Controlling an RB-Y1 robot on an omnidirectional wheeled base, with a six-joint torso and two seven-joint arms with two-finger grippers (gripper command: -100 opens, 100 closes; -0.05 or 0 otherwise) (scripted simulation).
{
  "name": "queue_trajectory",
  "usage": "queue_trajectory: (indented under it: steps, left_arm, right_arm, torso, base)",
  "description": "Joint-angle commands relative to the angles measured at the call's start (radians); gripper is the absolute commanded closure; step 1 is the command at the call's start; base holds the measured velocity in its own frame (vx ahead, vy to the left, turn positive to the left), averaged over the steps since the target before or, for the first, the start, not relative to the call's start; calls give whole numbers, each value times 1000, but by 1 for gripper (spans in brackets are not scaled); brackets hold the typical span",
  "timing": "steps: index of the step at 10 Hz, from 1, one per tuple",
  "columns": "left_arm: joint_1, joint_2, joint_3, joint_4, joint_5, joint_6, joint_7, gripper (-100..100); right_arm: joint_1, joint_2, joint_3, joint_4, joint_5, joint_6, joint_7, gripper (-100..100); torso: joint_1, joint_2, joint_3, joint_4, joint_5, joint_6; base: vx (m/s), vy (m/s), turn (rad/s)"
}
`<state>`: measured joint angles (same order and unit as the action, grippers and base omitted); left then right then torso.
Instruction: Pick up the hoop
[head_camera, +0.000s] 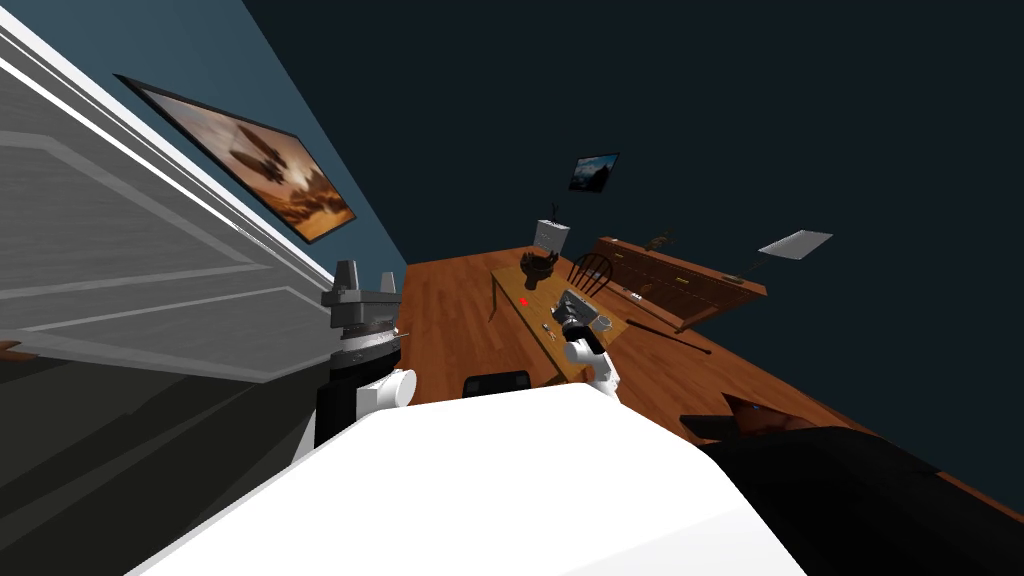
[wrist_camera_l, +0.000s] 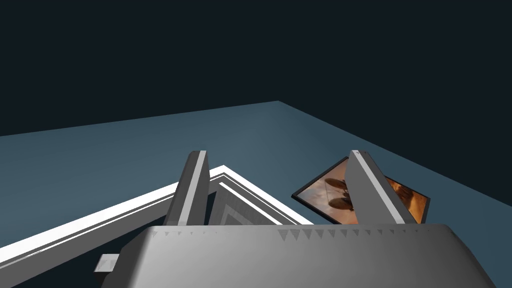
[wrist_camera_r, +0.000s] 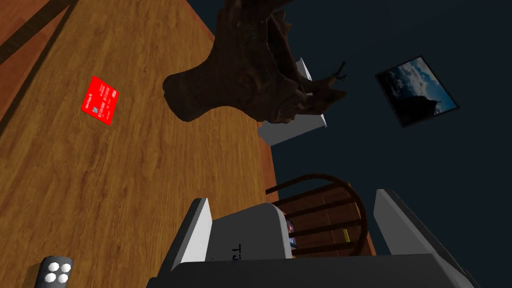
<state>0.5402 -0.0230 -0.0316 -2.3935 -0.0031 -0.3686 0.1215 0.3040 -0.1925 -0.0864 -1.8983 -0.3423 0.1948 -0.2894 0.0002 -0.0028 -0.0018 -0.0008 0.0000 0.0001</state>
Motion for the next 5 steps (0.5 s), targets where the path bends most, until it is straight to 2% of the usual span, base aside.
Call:
queue_trajectory:
  steps: [1, 2, 3, 4, 5]
  left_arm:
    - [0, 0, 0, 0, 0, 0, 0, 0]
    - [0, 0, 0, 0, 0, 0, 0, 0]
    - [0, 0, 0, 0, 0, 0, 0, 0]
    - [0, 0, 0, 0, 0, 0, 0, 0]
    - [0, 0, 0, 0, 0, 0, 0, 0]
  right_arm:
    - [-7, -14, -12, 40, -28, 50, -41, -100]
    - [-21, -22, -22, 79, -49, 76, -69, -100]
    - [-21, -22, -22, 81, -49, 97, -74, -100]
    - [-36, -30, -32, 122, -70, 127, -108, -100]
    - [-36, -30, -32, 122, -70, 144, -108, -100]
  torso:
    - [0, 0, 0, 0, 0, 0]
    - [0, 0, 0, 0, 0, 0]
    - [0, -1, -1, 0, 0, 0]
    - [0, -1, -1, 0, 0, 0]
    - [0, -1, -1, 0, 0, 0]
  base:
    - [41, 8, 3]
    - [66, 13, 6]
    - [59, 9, 2]
    - [55, 11, 2]
    - [39, 9, 1]
